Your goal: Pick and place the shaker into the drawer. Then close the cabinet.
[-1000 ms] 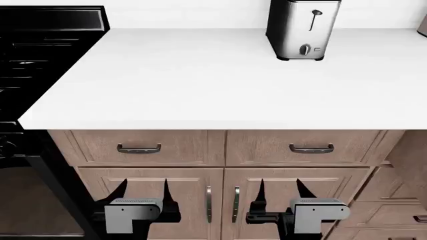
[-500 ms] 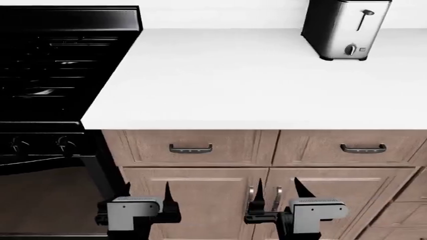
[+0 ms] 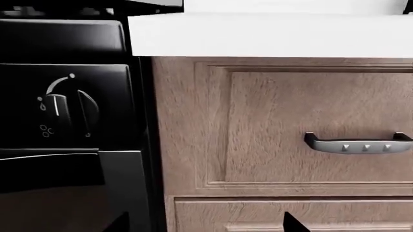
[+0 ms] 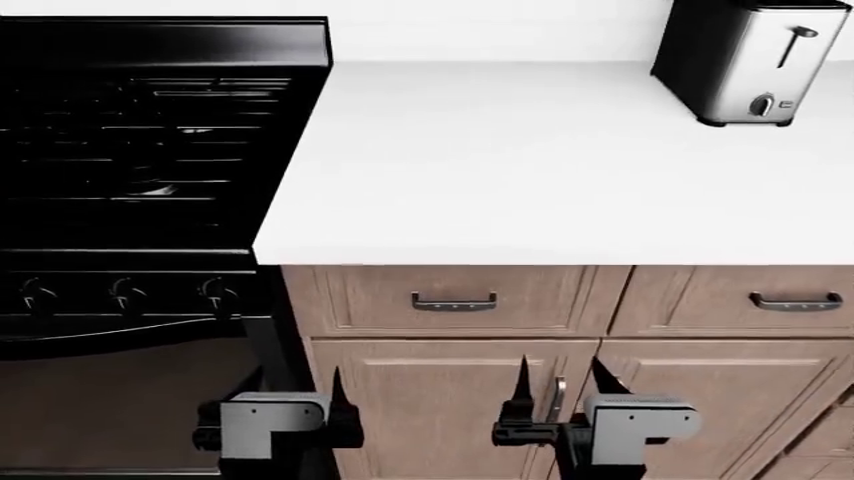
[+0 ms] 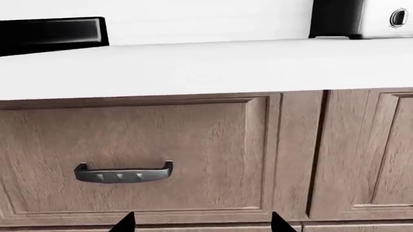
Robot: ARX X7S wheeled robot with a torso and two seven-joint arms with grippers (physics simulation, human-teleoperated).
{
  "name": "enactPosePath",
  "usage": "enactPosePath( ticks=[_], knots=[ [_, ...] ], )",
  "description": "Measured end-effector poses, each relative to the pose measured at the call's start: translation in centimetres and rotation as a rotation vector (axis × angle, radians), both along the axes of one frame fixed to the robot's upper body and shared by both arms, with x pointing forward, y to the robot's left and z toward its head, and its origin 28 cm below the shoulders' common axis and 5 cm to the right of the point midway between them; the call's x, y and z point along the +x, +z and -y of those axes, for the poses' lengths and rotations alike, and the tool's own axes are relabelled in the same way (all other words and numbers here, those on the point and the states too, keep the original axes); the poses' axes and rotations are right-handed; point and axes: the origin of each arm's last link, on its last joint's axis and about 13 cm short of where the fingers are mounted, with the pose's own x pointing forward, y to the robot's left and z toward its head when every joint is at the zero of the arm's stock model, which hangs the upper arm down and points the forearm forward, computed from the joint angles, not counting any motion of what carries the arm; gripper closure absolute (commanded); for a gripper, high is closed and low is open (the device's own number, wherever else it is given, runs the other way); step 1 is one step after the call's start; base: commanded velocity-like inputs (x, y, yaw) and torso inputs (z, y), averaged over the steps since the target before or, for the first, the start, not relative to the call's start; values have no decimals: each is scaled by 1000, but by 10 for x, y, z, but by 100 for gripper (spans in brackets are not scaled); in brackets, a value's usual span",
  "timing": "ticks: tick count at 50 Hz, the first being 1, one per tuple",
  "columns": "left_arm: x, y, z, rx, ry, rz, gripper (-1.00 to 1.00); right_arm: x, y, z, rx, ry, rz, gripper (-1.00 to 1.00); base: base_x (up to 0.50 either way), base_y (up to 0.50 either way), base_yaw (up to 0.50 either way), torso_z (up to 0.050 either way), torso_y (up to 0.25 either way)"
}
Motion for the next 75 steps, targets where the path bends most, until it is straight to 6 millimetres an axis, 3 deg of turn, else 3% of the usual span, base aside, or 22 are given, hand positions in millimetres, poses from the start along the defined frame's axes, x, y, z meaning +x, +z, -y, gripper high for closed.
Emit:
enactPosePath(
  ticks=[4, 9, 15, 21, 26, 32, 39, 47, 58, 75],
  knots=[
    [5, 10, 1, -2, -2, 14, -100, 9, 15, 2, 3, -13, 23, -100, 0, 0, 0, 50, 86],
    [42, 61, 2, -8, -8, 127, -100, 53, 80, 7, -15, -16, 140, -100, 0, 0, 0, 50, 86],
    [114, 166, 4, 8, -13, 346, -100, 118, 193, 9, -71, 6, 331, -100, 0, 0, 0, 50, 86],
    [174, 306, 21, 25, -73, 617, -100, 167, 333, 1, -136, 46, 556, -100, 0, 0, 0, 50, 85],
    [186, 391, 45, 77, -167, 675, -100, 172, 429, -2, -179, 65, 604, -100, 0, 0, 0, 50, 86],
    [174, 457, 49, 149, -167, 699, -100, 151, 498, -1, -205, 74, 594, -100, 0, 0, 0, 50, 85],
    [158, 498, 43, 194, -123, 707, -100, 128, 534, -1, -228, 93, 559, -100, 0, 0, 0, 50, 85],
    [146, 518, 38, 154, -116, 683, -100, 114, 550, -1, -227, 124, 515, -100, 0, 0, 0, 25, 42],
    [144, 516, 38, 61, -160, 570, -100, 106, 555, 0, -206, 152, 453, -100, 3, 0, 0, 0, 0],
    [149, 508, 32, -17, -118, 506, -100, 105, 553, 1, -231, 175, 392, -100, 495, -82, 0, 0, 0]
  ],
)
